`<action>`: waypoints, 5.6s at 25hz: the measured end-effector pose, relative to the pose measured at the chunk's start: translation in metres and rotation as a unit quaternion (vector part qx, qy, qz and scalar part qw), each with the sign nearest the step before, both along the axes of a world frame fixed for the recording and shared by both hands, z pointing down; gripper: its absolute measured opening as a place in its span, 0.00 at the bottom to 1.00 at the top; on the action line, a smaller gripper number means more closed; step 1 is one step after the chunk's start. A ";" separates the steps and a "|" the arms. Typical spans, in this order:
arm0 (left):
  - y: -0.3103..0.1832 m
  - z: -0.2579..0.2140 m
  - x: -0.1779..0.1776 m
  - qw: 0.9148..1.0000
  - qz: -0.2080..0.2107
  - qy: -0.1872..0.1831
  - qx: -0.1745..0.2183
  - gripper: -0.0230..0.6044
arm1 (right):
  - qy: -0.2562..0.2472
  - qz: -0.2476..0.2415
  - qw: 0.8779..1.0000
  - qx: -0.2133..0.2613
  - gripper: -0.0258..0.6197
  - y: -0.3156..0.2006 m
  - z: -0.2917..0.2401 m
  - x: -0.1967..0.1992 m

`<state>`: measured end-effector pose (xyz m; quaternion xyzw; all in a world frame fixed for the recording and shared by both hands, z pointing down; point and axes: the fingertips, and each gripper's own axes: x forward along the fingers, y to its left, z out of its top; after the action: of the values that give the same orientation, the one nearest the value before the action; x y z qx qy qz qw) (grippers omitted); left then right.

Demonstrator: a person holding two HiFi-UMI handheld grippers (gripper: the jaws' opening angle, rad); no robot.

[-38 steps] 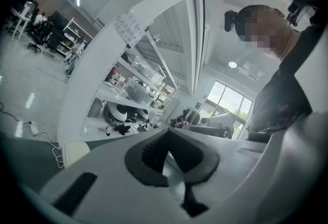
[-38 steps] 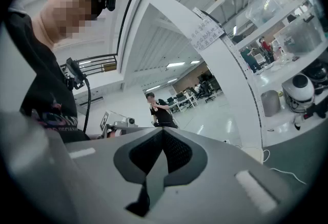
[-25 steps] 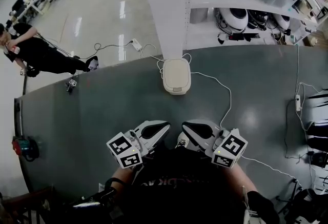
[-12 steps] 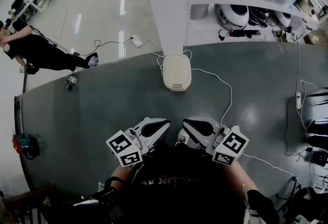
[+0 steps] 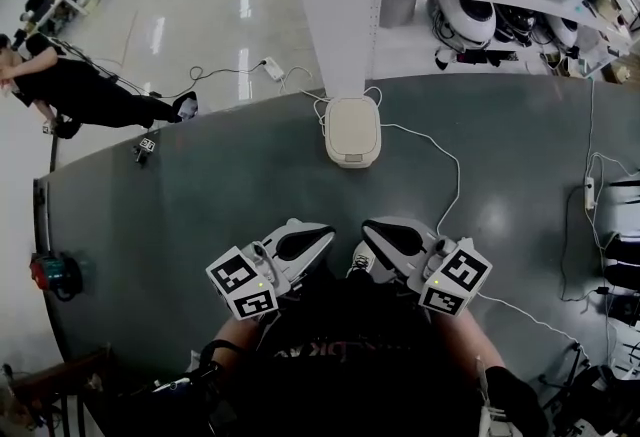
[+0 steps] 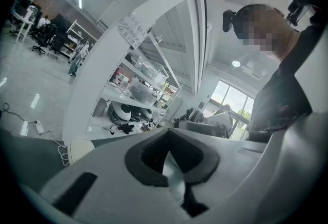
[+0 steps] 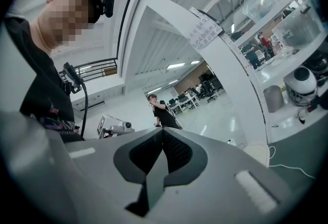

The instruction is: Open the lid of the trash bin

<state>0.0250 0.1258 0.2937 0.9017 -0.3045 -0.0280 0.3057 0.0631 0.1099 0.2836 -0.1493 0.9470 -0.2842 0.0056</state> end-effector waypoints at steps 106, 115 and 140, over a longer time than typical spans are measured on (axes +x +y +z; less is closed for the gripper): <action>-0.045 0.208 -0.117 0.985 0.059 -0.075 -0.145 0.04 | 0.201 0.335 0.830 -0.397 0.05 -0.231 0.522 -0.020; -0.055 0.118 -0.090 0.993 0.059 -0.055 -0.089 0.04 | 0.099 0.265 0.923 -0.260 0.05 -0.223 0.294 -0.010; -0.052 -0.044 -0.052 0.995 0.069 0.003 0.070 0.04 | 0.022 0.071 0.993 0.096 0.05 -0.033 -0.078 -0.049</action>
<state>-0.0268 0.0738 0.2500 0.9396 -0.2381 -0.0304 0.2441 0.0140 0.0771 0.2058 -0.2212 0.9569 -0.1872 0.0196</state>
